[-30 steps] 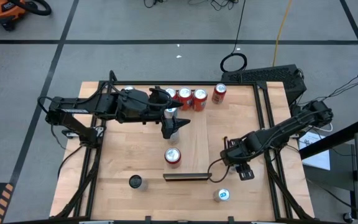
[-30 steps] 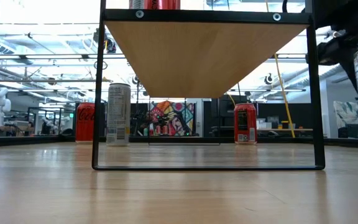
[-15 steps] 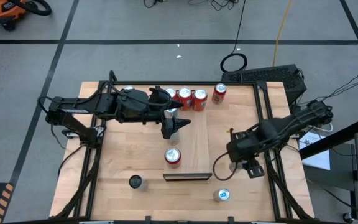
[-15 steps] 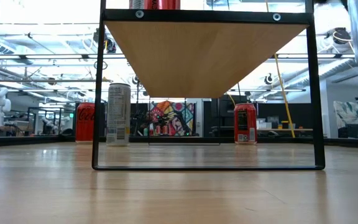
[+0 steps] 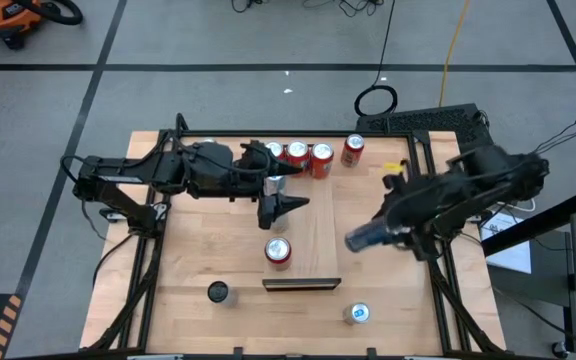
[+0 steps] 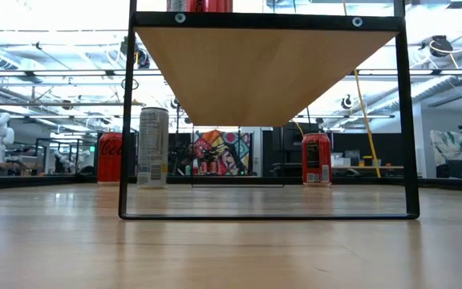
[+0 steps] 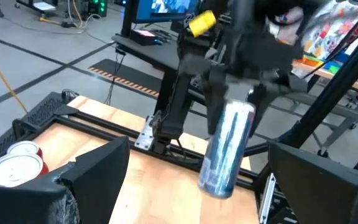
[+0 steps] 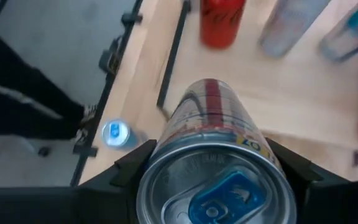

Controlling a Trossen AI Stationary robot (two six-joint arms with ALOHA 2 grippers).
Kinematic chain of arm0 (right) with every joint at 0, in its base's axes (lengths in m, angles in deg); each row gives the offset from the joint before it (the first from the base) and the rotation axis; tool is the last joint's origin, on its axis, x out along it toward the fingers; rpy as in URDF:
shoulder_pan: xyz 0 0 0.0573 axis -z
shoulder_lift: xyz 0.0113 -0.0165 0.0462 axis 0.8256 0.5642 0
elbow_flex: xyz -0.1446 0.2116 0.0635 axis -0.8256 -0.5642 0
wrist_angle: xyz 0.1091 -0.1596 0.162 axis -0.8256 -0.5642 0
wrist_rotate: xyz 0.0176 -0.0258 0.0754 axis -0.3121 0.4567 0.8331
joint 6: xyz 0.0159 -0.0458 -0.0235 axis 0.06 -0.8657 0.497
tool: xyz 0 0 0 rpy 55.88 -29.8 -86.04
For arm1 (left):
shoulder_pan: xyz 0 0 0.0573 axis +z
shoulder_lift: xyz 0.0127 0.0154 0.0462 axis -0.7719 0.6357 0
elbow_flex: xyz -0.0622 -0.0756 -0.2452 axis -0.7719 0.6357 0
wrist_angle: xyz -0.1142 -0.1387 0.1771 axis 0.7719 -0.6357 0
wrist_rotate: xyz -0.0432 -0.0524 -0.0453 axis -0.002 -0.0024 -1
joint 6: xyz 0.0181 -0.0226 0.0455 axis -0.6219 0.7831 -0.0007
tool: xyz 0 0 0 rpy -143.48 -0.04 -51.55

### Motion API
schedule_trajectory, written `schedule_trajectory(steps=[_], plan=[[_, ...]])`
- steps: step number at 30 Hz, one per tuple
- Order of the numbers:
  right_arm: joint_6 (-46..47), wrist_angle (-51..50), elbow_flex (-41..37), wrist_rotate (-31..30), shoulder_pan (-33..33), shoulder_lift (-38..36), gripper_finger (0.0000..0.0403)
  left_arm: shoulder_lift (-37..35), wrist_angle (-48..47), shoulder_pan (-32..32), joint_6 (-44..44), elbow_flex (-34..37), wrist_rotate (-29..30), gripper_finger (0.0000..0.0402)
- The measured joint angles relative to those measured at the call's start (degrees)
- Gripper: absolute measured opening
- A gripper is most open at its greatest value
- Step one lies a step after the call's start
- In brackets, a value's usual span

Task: Place canned beverage on shelf
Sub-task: Put the top blue soda can on the shelf aligned with the other blue soda can

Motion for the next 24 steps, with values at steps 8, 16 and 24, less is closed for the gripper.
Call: schedule_trajectory(steps=[8,16,24], plan=[[-8.60,2.65,3.60,-1.07,3.06,-0.02,0.0210,0.67,2.19,0.20,-1.10,0.00,-1.25,0.0386],[-21.49,6.64,3.60,-1.25,4.19,0.53,0.0210,3.58,4.99,1.29,0.30,-0.06,-8.78,0.0386],[-30.47,13.12,3.60,-3.84,4.19,0.74,0.0210,7.03,6.58,1.30,3.43,-0.01,-13.71,0.0386]])
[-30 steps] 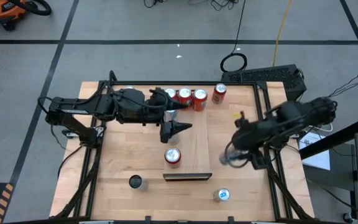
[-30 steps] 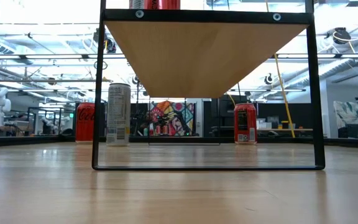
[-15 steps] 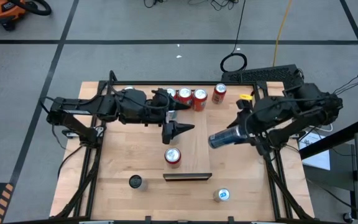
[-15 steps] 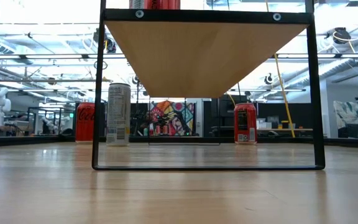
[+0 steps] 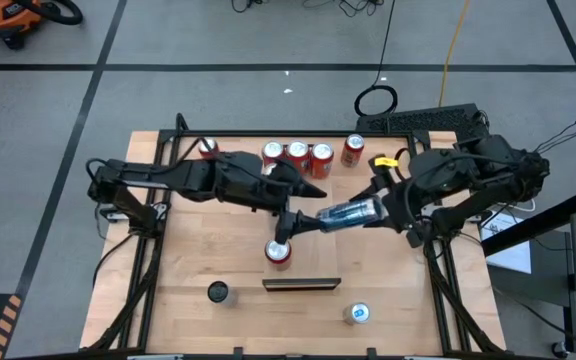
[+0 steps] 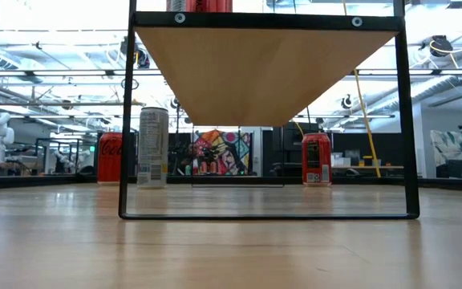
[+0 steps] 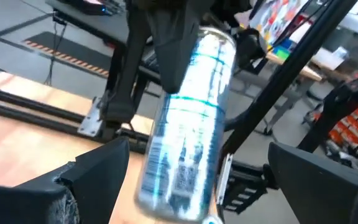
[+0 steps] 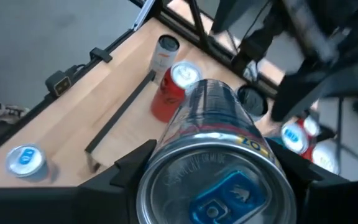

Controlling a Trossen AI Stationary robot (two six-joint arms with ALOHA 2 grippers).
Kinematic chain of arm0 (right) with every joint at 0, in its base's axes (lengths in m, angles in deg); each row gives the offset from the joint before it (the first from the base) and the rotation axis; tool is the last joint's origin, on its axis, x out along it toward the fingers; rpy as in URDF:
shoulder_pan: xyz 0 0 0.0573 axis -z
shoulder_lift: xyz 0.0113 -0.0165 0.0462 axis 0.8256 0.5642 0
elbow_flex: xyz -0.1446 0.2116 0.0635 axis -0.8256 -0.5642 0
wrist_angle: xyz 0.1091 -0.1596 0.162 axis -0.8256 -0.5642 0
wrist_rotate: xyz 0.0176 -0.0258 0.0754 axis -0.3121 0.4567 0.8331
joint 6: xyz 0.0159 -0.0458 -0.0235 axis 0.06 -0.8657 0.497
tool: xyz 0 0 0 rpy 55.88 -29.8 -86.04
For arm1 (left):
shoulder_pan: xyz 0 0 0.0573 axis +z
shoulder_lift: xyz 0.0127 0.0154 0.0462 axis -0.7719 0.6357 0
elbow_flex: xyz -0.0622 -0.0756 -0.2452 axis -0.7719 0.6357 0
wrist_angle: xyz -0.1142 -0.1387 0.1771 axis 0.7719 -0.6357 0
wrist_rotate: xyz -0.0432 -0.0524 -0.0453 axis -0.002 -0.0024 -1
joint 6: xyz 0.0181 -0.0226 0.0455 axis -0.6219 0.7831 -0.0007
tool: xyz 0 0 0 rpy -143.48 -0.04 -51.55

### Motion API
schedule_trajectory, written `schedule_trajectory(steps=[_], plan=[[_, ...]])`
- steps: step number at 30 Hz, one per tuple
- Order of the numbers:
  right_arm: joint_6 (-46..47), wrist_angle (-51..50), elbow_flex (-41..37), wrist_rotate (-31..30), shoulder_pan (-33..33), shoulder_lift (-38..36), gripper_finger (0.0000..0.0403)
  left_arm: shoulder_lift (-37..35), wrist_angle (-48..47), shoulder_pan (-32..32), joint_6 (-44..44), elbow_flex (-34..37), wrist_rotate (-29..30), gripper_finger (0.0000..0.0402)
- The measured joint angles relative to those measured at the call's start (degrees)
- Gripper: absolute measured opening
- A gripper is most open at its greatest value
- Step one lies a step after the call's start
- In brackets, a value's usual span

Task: Place canned beverage on shelf
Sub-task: Put the top blue soda can on the shelf aligned with the other blue soda can

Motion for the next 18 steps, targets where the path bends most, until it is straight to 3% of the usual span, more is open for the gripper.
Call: schedule_trajectory(steps=[18], plan=[[-7.33,7.04,0.00,-3.08,0.02,0.02,0.0210,0.99,-2.84,0.21,0.33,0.03,-1.17,0.0385]])
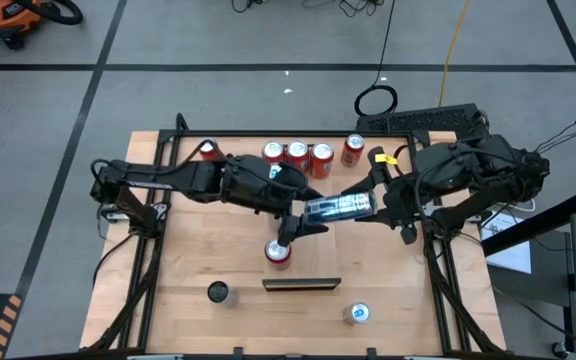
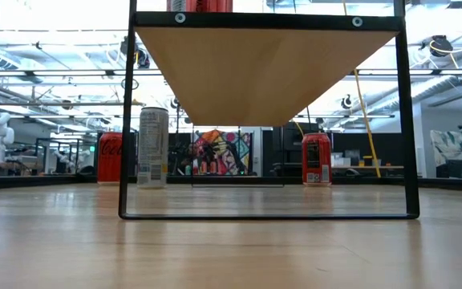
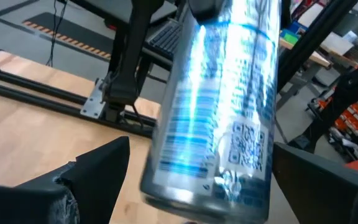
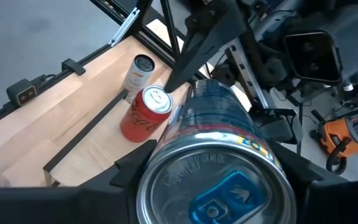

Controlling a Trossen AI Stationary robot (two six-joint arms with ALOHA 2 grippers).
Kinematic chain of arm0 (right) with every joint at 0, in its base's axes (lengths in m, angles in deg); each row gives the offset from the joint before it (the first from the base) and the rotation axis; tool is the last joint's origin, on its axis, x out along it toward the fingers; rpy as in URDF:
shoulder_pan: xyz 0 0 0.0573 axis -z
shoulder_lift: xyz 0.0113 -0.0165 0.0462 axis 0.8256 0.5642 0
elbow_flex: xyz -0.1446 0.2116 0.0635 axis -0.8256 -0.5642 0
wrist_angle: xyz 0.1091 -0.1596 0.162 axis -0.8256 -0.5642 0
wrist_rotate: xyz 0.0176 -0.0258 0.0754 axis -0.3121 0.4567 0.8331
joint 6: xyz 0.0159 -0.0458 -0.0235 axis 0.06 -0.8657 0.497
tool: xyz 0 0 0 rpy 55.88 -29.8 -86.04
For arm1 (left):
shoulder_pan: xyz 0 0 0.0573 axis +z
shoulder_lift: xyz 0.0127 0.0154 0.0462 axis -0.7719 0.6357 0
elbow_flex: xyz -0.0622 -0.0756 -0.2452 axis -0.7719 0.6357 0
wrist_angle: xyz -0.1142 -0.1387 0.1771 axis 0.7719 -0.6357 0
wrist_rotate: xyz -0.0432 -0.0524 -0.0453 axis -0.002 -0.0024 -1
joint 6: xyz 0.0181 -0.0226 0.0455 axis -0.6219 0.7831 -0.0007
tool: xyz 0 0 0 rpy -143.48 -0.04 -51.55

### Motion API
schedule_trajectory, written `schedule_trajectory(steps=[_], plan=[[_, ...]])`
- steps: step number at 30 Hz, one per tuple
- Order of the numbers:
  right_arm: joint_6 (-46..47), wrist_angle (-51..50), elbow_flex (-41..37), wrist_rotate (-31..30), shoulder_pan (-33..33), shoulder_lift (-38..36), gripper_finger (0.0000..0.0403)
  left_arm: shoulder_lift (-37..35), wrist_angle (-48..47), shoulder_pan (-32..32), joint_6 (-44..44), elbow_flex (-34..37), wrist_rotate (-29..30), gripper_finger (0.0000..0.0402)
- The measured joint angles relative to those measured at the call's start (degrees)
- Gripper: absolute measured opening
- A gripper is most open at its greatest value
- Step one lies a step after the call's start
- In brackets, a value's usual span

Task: Place canned beverage on shelf
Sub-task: Put the top blue soda can on the shelf aligned with the other blue soda can

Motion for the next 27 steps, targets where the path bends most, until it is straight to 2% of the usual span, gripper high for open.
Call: schedule_trajectory(steps=[3,15,22,27], plan=[[0.22,0.01,0.00,0.07,0.00,0.00,0.0210,-0.04,0.20,0.01,0.00,0.00,0.07,0.0371],[0.24,0.01,0.00,0.15,0.00,0.00,0.0210,-0.04,0.03,0.00,1.22,0.00,0.05,0.0272],[0.39,-0.01,0.00,0.20,-0.02,-0.04,0.0217,-0.11,0.51,-0.04,1.16,0.00,0.05,0.0258],[1.93,0.10,0.00,0.17,-0.04,-0.05,0.0263,-0.26,0.97,0.00,1.48,0.00,0.09,0.0258]])
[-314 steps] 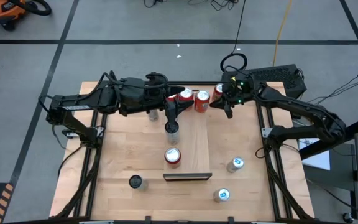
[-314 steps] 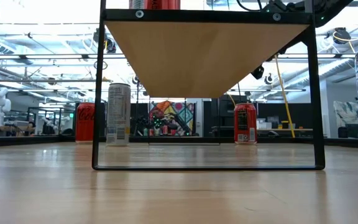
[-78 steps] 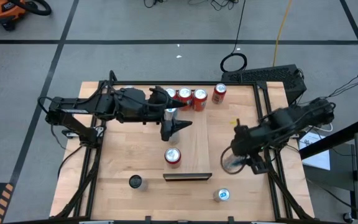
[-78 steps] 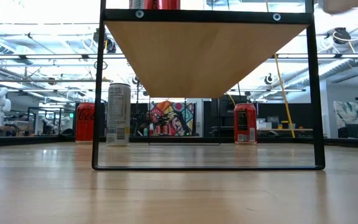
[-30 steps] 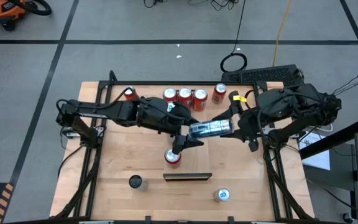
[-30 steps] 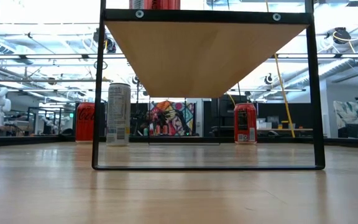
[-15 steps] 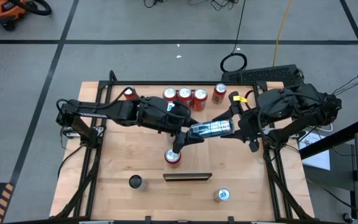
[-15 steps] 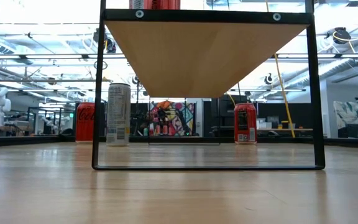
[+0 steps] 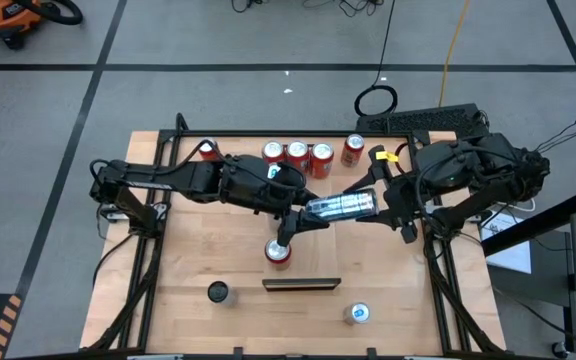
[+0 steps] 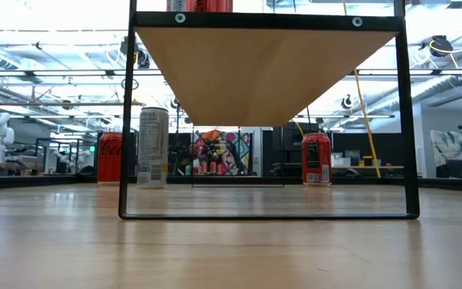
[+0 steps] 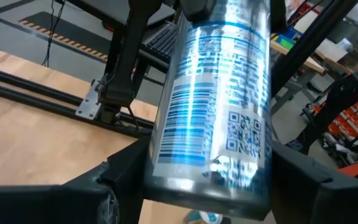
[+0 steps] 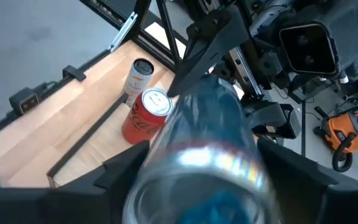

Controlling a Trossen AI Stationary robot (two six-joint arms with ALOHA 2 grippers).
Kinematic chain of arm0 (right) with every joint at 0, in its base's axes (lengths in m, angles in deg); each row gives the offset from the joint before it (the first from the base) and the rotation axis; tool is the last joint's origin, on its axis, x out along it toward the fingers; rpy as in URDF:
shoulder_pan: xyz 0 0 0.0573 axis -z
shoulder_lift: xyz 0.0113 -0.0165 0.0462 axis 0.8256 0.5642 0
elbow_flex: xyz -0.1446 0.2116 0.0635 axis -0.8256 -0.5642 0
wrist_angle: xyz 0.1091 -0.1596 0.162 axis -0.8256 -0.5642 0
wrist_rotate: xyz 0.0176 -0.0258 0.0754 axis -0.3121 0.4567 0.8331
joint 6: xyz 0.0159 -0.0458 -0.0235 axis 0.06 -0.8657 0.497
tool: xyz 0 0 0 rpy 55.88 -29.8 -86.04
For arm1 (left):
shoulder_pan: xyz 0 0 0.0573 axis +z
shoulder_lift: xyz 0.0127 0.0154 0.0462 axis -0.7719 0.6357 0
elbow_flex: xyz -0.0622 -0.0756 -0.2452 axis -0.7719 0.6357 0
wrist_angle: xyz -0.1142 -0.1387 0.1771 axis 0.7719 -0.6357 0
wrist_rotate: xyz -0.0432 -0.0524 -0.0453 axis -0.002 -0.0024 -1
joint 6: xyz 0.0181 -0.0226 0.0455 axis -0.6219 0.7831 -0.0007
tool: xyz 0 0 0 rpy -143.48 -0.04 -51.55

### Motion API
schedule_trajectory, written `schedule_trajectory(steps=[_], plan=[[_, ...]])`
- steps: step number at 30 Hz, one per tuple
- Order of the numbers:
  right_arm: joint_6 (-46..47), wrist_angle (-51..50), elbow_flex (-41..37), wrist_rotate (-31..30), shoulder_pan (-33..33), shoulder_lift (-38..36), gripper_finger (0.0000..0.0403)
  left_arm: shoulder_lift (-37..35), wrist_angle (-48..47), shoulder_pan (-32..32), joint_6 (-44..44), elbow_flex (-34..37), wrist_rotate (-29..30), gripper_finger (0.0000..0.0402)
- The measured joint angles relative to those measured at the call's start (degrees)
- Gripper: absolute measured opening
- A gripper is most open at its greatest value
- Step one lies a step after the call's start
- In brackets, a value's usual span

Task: Place canned beverage on shelf
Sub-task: Put the top blue soda can on the shelf aligned with the other blue soda can

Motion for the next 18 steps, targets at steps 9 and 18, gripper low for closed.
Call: schedule_trajectory(steps=[9,18], plan=[[9.80,0.15,0.00,0.11,-0.04,-0.68,0.0342,0.00,4.48,0.07,-0.02,0.02,0.03,0.0256],[13.48,1.06,-0.01,0.00,-0.04,-1.13,0.0338,0.00,4.78,0.38,-0.36,0.02,0.04,0.0255]])
